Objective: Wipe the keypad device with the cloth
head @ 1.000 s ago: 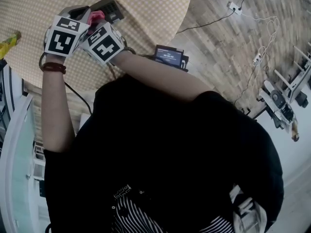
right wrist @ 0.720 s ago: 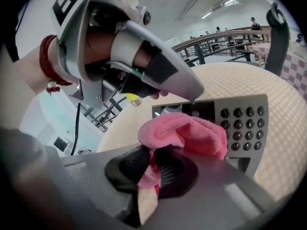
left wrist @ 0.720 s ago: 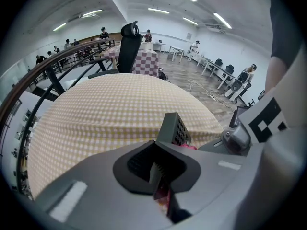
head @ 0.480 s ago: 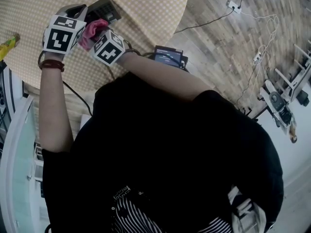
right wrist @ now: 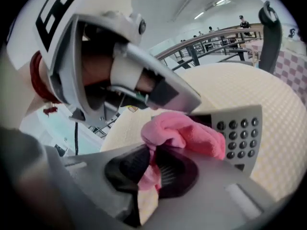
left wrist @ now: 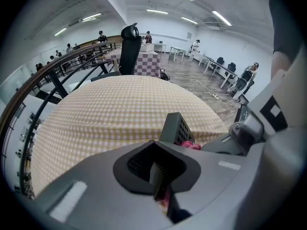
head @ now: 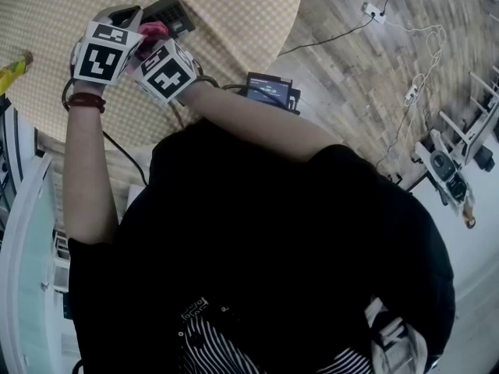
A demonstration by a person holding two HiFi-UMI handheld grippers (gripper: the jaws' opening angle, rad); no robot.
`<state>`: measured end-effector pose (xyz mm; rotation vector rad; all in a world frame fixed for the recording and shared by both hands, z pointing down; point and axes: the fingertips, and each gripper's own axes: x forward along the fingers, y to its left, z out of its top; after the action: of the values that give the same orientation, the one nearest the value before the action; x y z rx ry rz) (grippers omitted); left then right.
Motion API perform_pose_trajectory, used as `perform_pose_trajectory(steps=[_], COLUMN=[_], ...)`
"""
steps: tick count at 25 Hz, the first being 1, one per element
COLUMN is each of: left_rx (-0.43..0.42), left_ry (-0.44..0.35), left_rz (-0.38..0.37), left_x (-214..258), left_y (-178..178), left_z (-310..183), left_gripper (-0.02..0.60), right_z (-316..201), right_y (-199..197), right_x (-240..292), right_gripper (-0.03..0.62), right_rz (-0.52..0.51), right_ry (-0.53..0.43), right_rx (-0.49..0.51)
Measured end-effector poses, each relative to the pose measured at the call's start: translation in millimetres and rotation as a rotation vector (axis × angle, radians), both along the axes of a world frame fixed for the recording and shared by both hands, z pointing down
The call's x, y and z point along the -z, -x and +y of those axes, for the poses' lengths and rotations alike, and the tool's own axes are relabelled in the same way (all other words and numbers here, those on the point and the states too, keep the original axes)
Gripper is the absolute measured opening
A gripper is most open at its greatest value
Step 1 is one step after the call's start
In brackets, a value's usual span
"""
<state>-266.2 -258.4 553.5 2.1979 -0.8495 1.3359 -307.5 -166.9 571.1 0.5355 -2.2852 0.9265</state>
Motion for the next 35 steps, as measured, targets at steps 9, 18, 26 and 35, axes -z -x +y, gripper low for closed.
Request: perform_pose_trajectory(steps=[9,18,26,35], left_rx=[0.022,-0.038,0.004,0.006], left_ry=[-0.006,-0.030,-0.061,-0.065], left_rz=[0.010,-0.071,-0.067,-0.077], left_x=[2.1,2.1,4.4,3.2], left_y=[2.6,2.5,2.2,2.7], left_z=[-3.0,1.0,-3.1,-3.5], left_gripper=[0.003,0.003,0.003,0.003], right_z=[-9.2,33.3,-9.6,-6.7], right_y=[-0.1,-27.2,-3.5,-3.6], right_x=[0.0,-55.0,4.3,-3.0], right_gripper=[0.043,0.043,0.043,0.043], right_rz=[-0.119,-0.008,-0.100,-0.145], right_ry=[0.026,0.132,0.032,0.045], right_rx=[-0.009,0.039,-0.022,-0.009])
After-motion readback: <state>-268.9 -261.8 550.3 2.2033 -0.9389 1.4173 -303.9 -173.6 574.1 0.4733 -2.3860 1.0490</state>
